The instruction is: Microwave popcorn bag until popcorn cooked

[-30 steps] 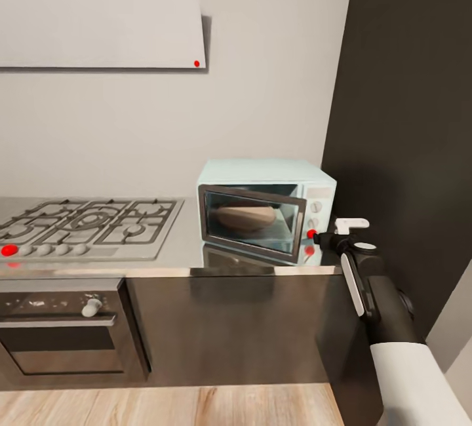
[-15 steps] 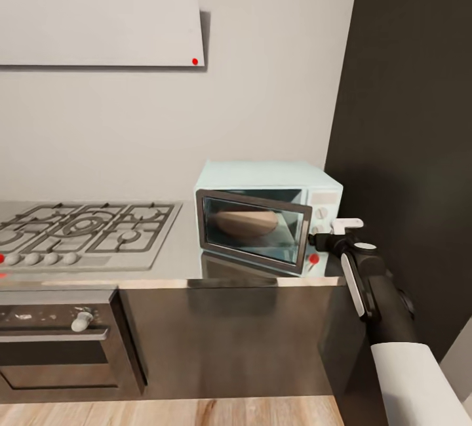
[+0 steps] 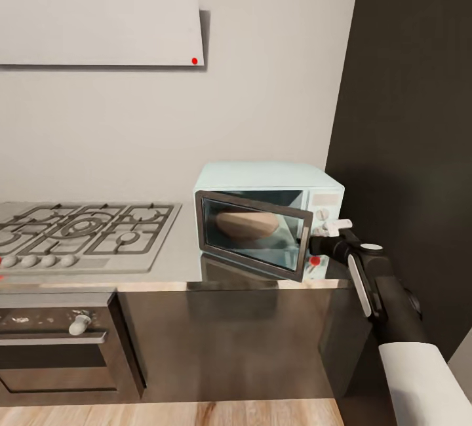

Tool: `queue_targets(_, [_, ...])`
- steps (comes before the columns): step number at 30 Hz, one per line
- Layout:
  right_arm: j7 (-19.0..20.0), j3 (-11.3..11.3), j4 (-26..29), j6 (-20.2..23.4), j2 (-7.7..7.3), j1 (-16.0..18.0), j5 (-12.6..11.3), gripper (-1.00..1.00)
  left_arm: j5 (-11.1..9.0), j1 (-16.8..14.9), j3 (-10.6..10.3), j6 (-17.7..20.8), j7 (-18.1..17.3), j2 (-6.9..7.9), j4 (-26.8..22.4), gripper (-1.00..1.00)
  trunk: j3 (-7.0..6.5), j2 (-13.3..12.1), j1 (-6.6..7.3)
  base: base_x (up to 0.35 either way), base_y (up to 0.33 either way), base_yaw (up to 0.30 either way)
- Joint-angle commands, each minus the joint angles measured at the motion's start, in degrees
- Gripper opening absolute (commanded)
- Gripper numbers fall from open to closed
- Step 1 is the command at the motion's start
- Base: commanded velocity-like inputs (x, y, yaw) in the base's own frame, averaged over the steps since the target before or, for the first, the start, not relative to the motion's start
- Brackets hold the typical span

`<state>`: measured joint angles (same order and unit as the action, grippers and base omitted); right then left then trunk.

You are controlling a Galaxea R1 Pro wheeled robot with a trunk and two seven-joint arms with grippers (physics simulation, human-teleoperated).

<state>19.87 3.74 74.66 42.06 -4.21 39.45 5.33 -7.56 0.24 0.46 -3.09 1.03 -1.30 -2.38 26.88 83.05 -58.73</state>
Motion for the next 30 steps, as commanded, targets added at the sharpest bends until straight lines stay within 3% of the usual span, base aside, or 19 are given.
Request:
queue_targets(1, [3.6, 0.1, 0.1, 0.2, -0.55, 0.1, 0.5, 1.00, -0.4, 0.0, 0.0, -0.1, 0.1, -0.02, -0.1, 1.00, 0.05, 0.0, 0.00, 0.000, 0.000, 0.000])
queue_targets(7, [5.6, 0.1, 0.1, 0.4, -1.15, 0.1, 0.7, 1.00, -0.4, 0.0, 0.0, -0.1, 0.1, -0.02, -0.1, 1.00, 0.05, 0.0, 0.00, -0.070, 0.000, 0.000])
queue_targets(21, [5.8, 0.0, 0.1, 0.8, -1.13, 0.0, 0.3, 1.00, -0.4, 0.0, 0.2, -0.1, 0.1, -0.09, -0.1, 1.00, 0.05, 0.0, 0.00, -0.307, 0.049, 0.000])
queue_targets(30, [5.6, 0.1, 0.1, 0.5, -1.06, 0.0, 0.2, 1.00, -0.4, 0.0, 0.1, -0.1, 0.1, -0.02, -0.1, 1.00, 0.05, 0.0, 0.00, -0.036, 0.025, 0.000])
